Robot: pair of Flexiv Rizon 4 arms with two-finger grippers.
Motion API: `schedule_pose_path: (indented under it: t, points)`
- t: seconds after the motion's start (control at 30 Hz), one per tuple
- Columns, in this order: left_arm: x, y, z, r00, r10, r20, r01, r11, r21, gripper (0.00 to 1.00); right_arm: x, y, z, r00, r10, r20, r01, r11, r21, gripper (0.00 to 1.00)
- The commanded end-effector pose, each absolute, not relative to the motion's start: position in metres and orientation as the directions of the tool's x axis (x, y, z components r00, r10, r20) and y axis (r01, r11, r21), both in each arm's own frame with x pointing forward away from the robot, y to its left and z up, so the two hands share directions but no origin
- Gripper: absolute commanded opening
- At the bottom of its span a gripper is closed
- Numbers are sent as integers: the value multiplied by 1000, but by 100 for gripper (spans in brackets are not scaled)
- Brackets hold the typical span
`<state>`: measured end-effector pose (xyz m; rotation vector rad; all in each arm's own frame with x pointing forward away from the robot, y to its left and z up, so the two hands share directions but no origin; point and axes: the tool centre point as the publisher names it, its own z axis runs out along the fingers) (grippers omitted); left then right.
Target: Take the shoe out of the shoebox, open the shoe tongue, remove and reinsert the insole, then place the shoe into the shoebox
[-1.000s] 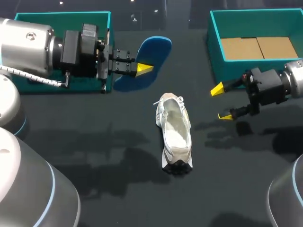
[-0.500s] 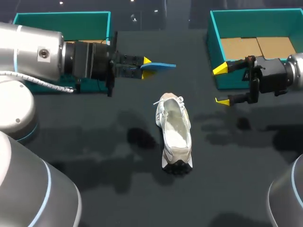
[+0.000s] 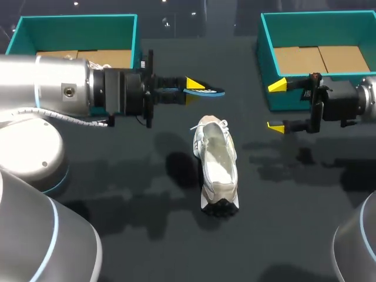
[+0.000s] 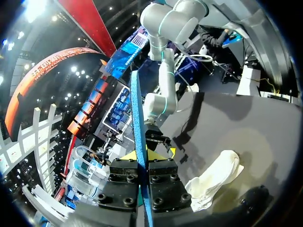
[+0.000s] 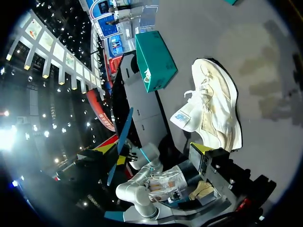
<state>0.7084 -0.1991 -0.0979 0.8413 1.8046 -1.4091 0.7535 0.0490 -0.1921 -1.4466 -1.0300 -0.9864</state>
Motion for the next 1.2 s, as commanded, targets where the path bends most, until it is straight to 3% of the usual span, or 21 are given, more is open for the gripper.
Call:
schedule_pose_path:
  t: [0.03,0.07,0.13,0.47,0.93,1.0,1.2]
  points:
    - [707,-201,-110,-431,87,-898,891,195,-409,0,758,60,-185,257,61,964,965,-76,-252,100]
    - [707,-204,-119,-335,100,-937,930,195,-312,0,761,65,-182,246,49,968,967,-78,-242,100]
    - [710,-206,-128,-266,118,-957,949,204,-239,0,763,70,-179,238,44,970,969,-78,-234,100]
    - [727,-209,-156,-62,100,-993,980,194,-42,0,775,89,-173,191,1,981,979,-65,-191,100]
    - [729,-208,-157,-52,76,-996,982,183,-38,0,778,94,-174,185,8,983,980,-72,-184,100]
    - [730,-211,-159,-53,73,-996,985,170,-40,0,779,103,-175,117,48,992,993,-12,-116,100]
    - [738,-222,-166,-29,54,-998,996,86,-24,0,779,110,-178,71,43,997,997,31,-72,100]
